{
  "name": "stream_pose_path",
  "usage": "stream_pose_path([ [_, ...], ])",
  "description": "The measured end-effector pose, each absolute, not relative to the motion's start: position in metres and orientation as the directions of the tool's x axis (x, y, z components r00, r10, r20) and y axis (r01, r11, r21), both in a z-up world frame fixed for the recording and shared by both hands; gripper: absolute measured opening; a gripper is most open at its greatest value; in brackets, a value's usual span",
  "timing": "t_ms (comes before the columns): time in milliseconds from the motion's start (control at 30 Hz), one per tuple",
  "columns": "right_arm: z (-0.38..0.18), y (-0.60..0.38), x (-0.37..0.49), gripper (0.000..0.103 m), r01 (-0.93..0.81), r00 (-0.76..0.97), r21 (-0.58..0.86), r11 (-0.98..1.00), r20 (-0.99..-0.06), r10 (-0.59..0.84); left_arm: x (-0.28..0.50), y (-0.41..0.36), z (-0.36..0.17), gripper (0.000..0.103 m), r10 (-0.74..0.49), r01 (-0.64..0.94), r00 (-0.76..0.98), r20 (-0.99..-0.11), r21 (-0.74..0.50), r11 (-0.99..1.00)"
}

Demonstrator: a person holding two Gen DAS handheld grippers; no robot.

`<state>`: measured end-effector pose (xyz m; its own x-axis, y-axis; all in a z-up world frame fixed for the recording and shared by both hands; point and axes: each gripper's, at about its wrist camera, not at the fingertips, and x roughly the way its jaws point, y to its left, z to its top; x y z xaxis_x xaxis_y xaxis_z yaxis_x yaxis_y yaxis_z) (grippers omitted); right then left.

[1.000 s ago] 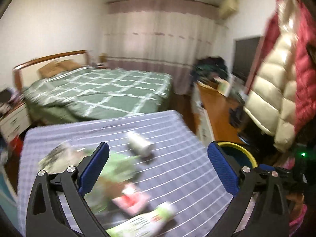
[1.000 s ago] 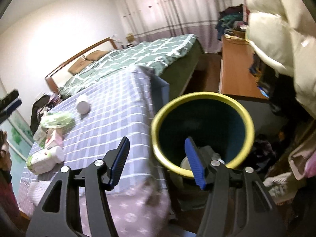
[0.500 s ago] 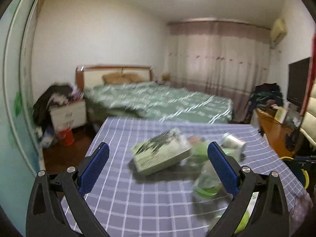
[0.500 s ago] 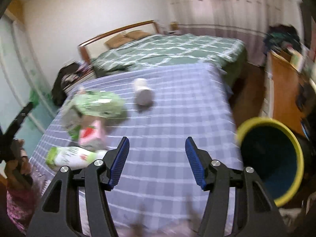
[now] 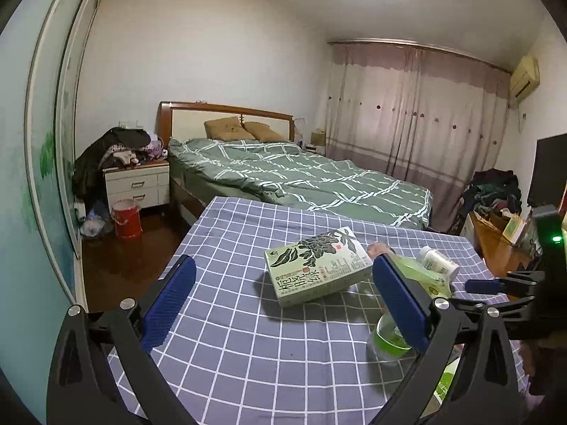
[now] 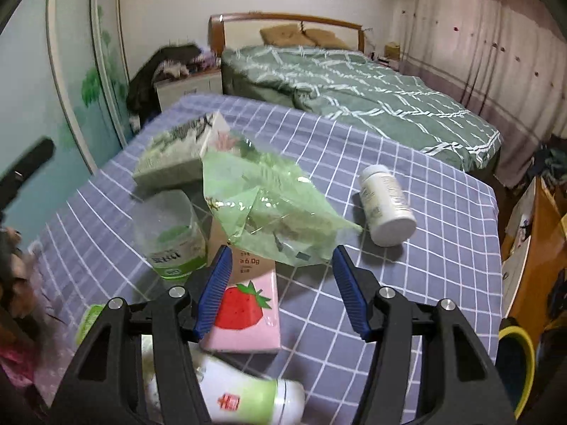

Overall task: Collect trash
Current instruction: 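Grasp the green plastic bag with the right gripper and drop it into the bin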

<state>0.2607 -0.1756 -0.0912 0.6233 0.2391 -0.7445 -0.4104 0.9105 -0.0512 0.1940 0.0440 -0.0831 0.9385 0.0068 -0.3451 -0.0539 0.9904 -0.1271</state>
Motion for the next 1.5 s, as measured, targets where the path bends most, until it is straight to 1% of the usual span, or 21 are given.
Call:
stream_pose_path([
  [200,-0.094,-0.159,0.276,0.056,-0.41,0.654,-0.114,0.905,-0.728,0.205,0.193,0.042,-0.08,0.098,-0.002,-0.047,0.936,-0.353,-0.132,0.99],
  [267,-0.094,-0.157,0.282,0.052,-0.411,0.657,-0.121,0.904,-0.726,0.201,0.194,0.043,-0.081,0.098,-0.004,-0.049,0.934,-0.357,-0.138,0.989],
  [300,-0.093,-0.156,0.284,0.046,-0.412,0.657,-0.123,0.903,-0.727,0.2,0.194,0.043,-0.081,0.098,-0.006,-0.047,0.934,-0.357,-0.141,0.989],
  [333,-0.093,-0.156,0.287,0.037,-0.413,0.656,-0.125,0.902,-0.728,0.199,0.194,0.043,-0.081,0.098,-0.007,-0.047,0.934,-0.357,-0.142,0.989],
  [367,-0.093,-0.156,0.289,0.032,-0.415,0.653,-0.124,0.901,-0.731,0.2,0.194,0.043,-0.081,0.098,-0.007,-0.046,0.934,-0.357,-0.141,0.989],
  [400,-0.093,-0.157,0.29,0.021,-0.417,0.648,-0.121,0.901,-0.734,0.202,0.194,0.042,-0.081,0.098,-0.007,-0.046,0.934,-0.358,-0.139,0.989],
  [433,-0.093,-0.158,0.29,0.012,-0.418,0.647,-0.114,0.901,-0.734,0.207,0.194,0.042,-0.082,0.098,-0.008,-0.044,0.933,-0.359,-0.137,0.99],
  [533,-0.09,-0.165,0.289,0.005,-0.413,0.649,-0.087,0.907,-0.726,0.226,0.194,0.04,-0.082,0.098,-0.01,-0.041,0.933,-0.359,-0.133,0.99],
  [733,-0.07,-0.186,0.274,0.004,-0.389,0.677,-0.018,0.921,-0.684,0.273,0.191,0.037,-0.08,0.098,-0.011,-0.036,0.934,-0.357,-0.126,0.991],
  [800,-0.06,-0.202,0.268,0.004,-0.374,0.686,0.03,0.927,-0.663,0.298,0.191,0.037,-0.079,0.098,-0.012,-0.034,0.934,-0.356,-0.124,0.992],
  [1000,-0.041,-0.257,0.24,0.004,-0.278,0.742,0.11,0.954,-0.607,0.286,0.188,0.034,-0.078,0.098,-0.014,-0.028,0.937,-0.349,-0.115,0.993],
  [1167,-0.039,-0.326,0.21,0.004,-0.128,0.788,0.172,0.977,-0.58,0.205,0.186,0.03,-0.077,0.098,-0.024,-0.013,0.939,-0.343,-0.106,0.994],
  [1267,-0.045,-0.373,0.191,0.004,-0.011,0.8,0.198,0.98,-0.586,0.127,0.185,0.028,-0.076,0.098,-0.029,-0.003,0.942,-0.334,-0.097,0.995],
  [1400,-0.065,-0.428,0.168,0.004,0.143,0.779,0.211,0.967,-0.627,0.021,0.184,0.024,-0.075,0.098,-0.028,0.0,0.942,-0.334,-0.084,0.996],
  [1500,-0.085,-0.461,0.157,0.004,0.233,0.748,0.222,0.947,-0.663,-0.029,0.184,0.023,-0.076,0.098,-0.034,0.006,0.941,-0.338,-0.084,0.996],
])
